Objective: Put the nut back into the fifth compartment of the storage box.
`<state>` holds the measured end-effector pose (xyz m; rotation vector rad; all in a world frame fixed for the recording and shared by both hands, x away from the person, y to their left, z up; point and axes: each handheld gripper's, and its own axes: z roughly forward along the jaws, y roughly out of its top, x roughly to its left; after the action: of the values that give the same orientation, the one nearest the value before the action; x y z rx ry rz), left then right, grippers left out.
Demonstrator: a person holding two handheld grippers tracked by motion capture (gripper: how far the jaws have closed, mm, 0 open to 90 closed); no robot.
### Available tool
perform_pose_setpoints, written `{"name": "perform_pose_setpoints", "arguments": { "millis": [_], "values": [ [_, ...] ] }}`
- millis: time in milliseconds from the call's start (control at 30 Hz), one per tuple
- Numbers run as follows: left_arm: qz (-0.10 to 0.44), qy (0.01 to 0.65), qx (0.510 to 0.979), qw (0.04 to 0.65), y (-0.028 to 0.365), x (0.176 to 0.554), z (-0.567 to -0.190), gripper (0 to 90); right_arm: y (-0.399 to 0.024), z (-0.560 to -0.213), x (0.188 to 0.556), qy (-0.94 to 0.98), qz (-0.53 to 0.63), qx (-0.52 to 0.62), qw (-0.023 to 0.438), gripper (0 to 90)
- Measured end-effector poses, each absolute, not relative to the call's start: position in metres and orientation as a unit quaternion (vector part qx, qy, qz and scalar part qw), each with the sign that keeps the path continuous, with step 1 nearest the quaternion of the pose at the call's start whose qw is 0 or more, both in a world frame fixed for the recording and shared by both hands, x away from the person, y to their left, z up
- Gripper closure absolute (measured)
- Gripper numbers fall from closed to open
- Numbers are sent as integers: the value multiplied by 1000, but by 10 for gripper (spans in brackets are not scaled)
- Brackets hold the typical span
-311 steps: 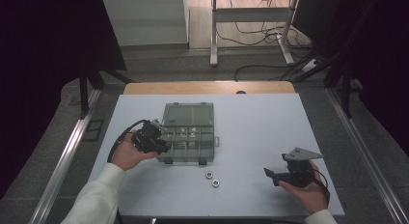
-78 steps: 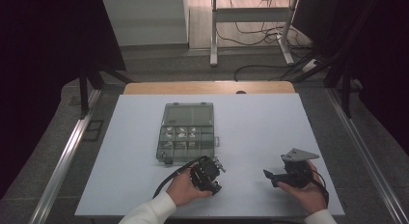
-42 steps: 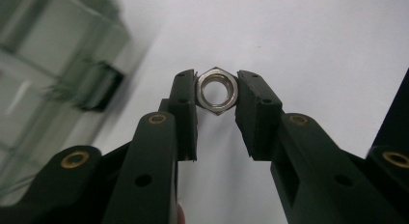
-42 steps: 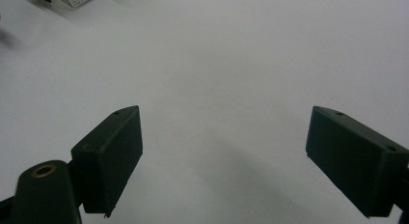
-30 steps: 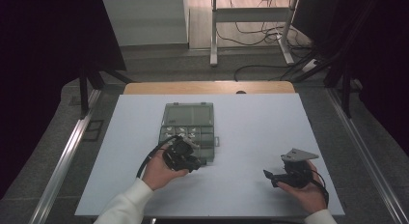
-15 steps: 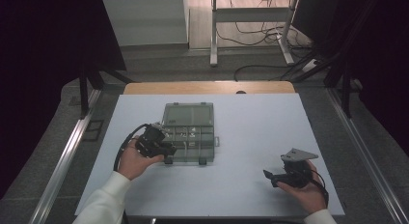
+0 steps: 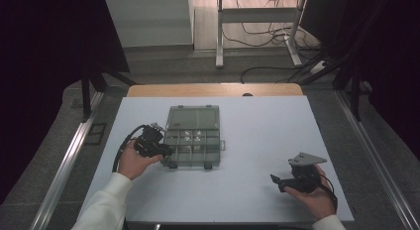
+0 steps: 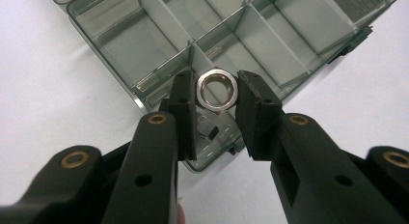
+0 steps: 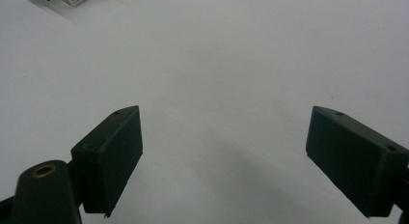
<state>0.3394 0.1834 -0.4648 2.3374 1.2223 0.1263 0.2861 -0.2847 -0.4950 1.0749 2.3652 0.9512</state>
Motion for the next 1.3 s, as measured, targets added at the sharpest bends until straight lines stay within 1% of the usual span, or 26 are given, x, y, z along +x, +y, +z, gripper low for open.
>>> {"name": "perform_pose_setpoints", "arguments": {
  "millis": [133, 167, 233, 333, 400, 500, 633, 733, 867, 1167, 1300],
  "values": [
    [55, 453, 855, 245, 182, 341, -468, 695, -285, -495, 286, 840, 338, 381, 186, 131],
    [66, 456, 851, 251, 182, 341, -467, 658, -285, -495, 286, 840, 338, 381, 186, 131],
    [78, 463, 843, 261, 182, 340, -466, 496, -285, -495, 286, 841, 337, 381, 186, 131],
    [84, 463, 838, 276, 184, 336, -463, 334, -285, -496, 287, 840, 338, 384, 184, 131],
    [89, 460, 836, 287, 184, 331, -461, 258, -286, -496, 287, 840, 337, 382, 184, 131],
    [94, 451, 836, 298, 184, 324, -458, 190, -286, -496, 287, 839, 338, 384, 184, 130],
    [92, 441, 834, 318, 185, 311, -456, 150, -286, -496, 286, 837, 342, 385, 184, 130],
    [95, 435, 833, 329, 188, 301, -457, 145, -287, -495, 286, 835, 345, 387, 183, 130],
    [99, 431, 829, 341, 194, 287, -460, 147, -288, -495, 285, 834, 347, 388, 182, 130],
    [116, 433, 826, 342, 215, 264, -475, 154, -293, -495, 278, 833, 343, 391, 187, 130],
    [132, 447, 811, 355, 230, 254, -477, 158, -293, -492, 276, 828, 348, 395, 189, 130]
  ]
}}
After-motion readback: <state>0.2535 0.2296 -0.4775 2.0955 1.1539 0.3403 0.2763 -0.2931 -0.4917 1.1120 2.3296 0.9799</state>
